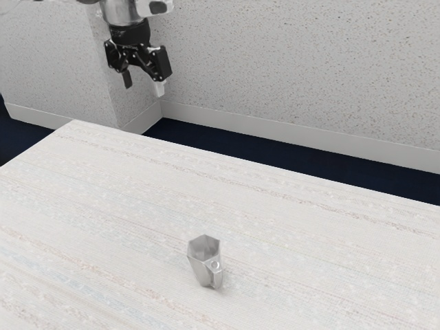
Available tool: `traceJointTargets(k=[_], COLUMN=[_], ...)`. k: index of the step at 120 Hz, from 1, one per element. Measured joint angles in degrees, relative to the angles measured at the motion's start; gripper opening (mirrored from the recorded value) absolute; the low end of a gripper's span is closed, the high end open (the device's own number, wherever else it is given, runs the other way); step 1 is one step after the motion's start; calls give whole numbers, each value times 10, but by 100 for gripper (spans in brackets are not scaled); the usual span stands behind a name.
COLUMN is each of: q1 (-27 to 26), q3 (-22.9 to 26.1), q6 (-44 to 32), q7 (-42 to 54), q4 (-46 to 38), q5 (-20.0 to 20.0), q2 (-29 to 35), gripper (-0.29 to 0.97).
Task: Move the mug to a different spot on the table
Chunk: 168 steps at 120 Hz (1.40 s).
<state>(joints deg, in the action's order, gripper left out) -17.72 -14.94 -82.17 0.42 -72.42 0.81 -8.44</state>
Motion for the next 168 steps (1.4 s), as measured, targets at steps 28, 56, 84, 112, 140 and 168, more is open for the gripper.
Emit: traceJointTargets(k=[28,56,84,112,140,168], q1=[-99,-233,-245,-246,-277,-292], q3=[7,-4,-6,-19,-44,-60], q6=[-40,-127,-278,-359,-419,-445], q7=[-1,-94,-206,-287,-351,-459], q4=[-66,-179,-370,-429,-478,-484], q5=[-13,58,177,217,179,126], q2=[13,-25,-38,-41,-17,-12], gripper=[68,68,68,68,68,68])
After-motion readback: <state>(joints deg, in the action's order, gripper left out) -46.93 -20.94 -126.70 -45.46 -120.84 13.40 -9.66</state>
